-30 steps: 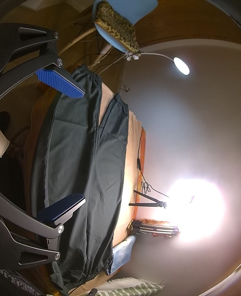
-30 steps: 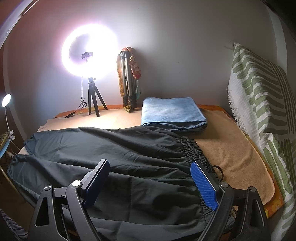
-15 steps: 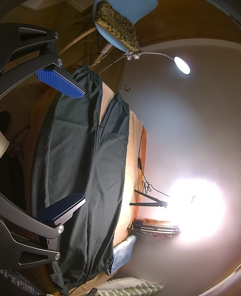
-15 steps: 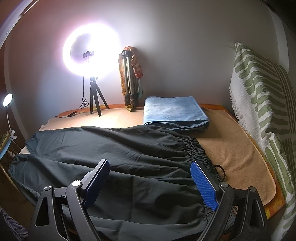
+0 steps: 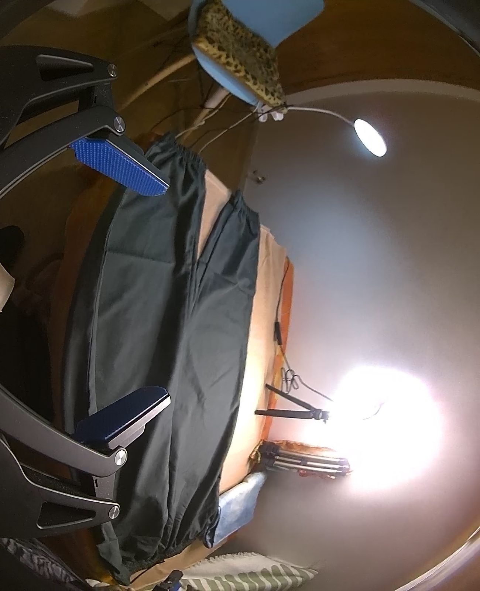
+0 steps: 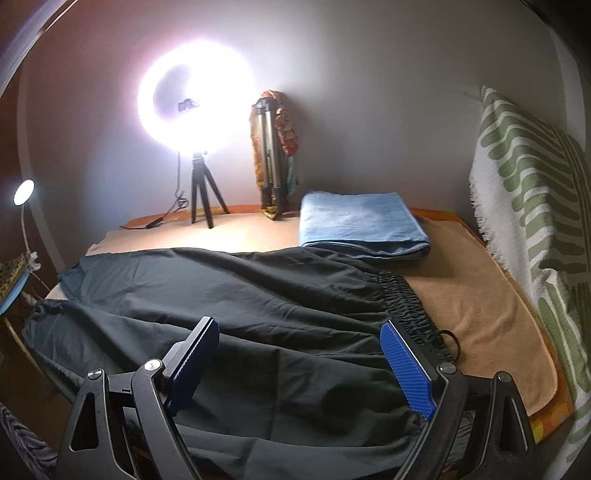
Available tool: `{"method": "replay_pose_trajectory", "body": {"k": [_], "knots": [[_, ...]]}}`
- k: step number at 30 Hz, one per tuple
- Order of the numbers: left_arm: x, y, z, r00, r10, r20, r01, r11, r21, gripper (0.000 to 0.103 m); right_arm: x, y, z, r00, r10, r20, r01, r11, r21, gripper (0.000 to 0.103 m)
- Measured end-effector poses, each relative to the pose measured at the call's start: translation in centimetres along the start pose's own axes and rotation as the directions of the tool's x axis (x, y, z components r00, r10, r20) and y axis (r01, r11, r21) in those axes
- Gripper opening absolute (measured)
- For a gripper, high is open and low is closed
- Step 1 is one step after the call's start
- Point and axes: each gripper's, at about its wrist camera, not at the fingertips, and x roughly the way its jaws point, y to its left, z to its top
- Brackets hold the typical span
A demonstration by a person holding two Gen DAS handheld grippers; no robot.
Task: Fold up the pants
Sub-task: 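Move both tools toward the elastic waistband of the dark pants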
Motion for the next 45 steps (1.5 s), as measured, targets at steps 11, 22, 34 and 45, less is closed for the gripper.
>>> {"method": "replay_pose_trajectory", "body": {"k": [11,22,34,45], "knots": [[0.1,5.4,0.6,0.994,0.110,-0.021,-0.110,0.994,0.000,0.103,0.5,4.5,-0.8,0.986,0.164,-0.019,-0.165,0.973,-0.164,0.091],[3.0,12.1,-1.8,0.980,0.154,-0.129,-0.170,0.977,-0.125,0.094,3.1,13.5,-3.2,0.874,0.376,-0.307,-0.481,0.761,-0.437,0.088],[6.3,19.2,-4.7,0.966,0.110,-0.233,-0.186,0.922,-0.340,0.084,6.1,18.4,-7.2,0.800,0.371,-0.472,-0.592,0.611,-0.525,0.080],[11.5,20.2,-5.6,0.958,0.010,-0.287,-0.132,0.903,-0.410,0.084,8.2,19.4,-8.7,0.768,0.327,-0.551,-0.623,0.580,-0.524,0.038]]}}
